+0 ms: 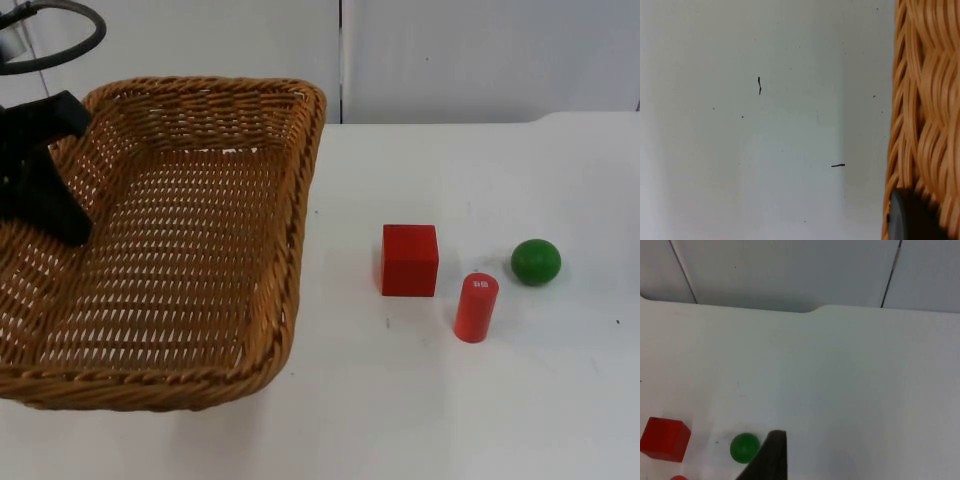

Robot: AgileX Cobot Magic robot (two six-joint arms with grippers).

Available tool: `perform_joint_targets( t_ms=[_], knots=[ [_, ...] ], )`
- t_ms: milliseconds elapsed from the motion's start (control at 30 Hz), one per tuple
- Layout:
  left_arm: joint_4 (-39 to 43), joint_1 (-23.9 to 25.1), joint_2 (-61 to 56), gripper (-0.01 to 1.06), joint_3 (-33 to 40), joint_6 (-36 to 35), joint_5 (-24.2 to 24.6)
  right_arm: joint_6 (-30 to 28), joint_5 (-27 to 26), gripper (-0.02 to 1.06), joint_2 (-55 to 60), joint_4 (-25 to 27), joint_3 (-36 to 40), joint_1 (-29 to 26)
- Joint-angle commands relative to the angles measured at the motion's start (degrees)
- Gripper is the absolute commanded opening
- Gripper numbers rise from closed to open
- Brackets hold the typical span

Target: Pick up the basket with the left hand and place the object to the left of the red cylinder into the basket with the right hand.

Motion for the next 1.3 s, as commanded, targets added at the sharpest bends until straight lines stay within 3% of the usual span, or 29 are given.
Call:
perform_joint_targets(
  t_ms=[0, 233, 333, 567, 733, 900, 1000, 1267],
  knots=[
    [-1.89, 0.12, -0.78, 0.0, -0.03, 0.29, 0.08, -1.79, 1.15, 1.05, 2.52, 1.62, -1.8, -0.27],
    [-1.89, 0.12, -0.78, 0.0, -0.03, 0.29, 0.08, -2.72, 3.06, 1.05, 12.24, 1.53, -6.43, 4.57],
    [-1.89, 0.12, -0.78, 0.0, -0.03, 0.29, 0.08, -8.79, 2.58, 1.05, 17.55, 1.53, -9.61, 8.77],
    [-1.89, 0.12, -0.78, 0.0, -0.03, 0.3, -0.49, -14.95, 4.64, 1.05, 28.11, 1.64, -17.32, 15.15],
    [-2.09, 0.12, -0.78, 0.0, -0.03, 0.3, -0.47, -23.53, 10.42, 1.05, 37.13, 1.64, -25.33, 20.27],
    [-2.08, 0.12, -0.78, 0.0, -0.03, 0.3, -0.58, -28.86, 10.15, 1.05, 41.37, 2.93, -27.0, 21.77],
    [-2.08, 0.12, -0.78, 0.0, -0.03, 0.3, -0.58, -35.17, 9.63, 1.05, 45.07, 6.04, -27.09, 21.77],
    [-3.69, 0.12, -0.78, 0.0, -0.03, 0.4, -0.6, -42.24, 7.18, 1.05, 50.7, 10.15, -27.14, 21.77]
  ],
)
